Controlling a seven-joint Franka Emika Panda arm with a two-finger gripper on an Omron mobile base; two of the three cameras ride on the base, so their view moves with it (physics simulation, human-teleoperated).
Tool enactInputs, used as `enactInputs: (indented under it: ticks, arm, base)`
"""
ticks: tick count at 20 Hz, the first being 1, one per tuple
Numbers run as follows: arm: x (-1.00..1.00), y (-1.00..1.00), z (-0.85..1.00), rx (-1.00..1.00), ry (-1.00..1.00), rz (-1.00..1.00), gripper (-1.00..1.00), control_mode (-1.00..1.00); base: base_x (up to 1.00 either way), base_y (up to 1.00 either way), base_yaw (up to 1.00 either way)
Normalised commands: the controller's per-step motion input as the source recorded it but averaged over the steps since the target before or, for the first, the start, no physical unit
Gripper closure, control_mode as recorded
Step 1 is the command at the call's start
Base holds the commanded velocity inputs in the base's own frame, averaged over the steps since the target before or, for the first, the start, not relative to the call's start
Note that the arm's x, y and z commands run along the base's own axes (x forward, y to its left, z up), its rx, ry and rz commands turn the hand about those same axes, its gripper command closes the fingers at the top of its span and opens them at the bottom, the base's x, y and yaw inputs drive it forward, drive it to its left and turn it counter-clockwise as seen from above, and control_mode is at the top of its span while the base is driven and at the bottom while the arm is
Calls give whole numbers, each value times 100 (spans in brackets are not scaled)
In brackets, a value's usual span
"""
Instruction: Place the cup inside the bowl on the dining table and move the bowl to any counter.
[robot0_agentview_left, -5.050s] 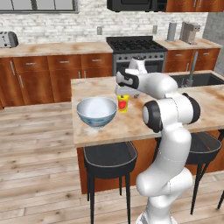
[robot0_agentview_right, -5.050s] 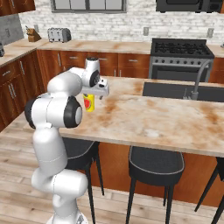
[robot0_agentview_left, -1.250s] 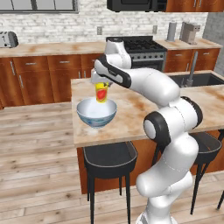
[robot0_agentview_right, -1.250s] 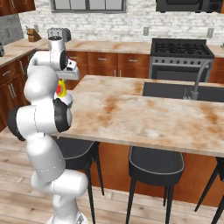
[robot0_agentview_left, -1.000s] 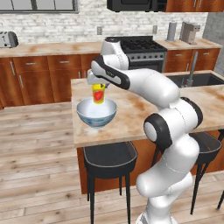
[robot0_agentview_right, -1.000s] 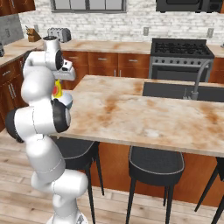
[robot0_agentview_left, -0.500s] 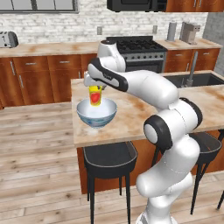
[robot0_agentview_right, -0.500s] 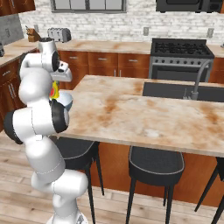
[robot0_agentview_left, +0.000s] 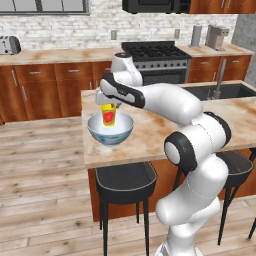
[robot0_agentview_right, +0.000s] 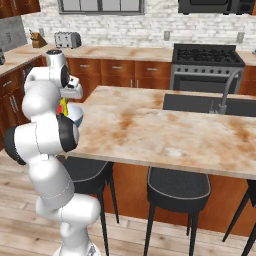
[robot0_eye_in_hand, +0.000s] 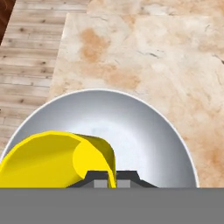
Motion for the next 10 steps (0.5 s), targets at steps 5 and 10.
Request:
enactInputs:
  ticks: [5,10]
  arm:
    - [0,0,-24,5,1,0,100,-100]
    - [0,0,-27,6,0,0,100,-100]
  base:
    - [0,0,0]
    - [0,0,0]
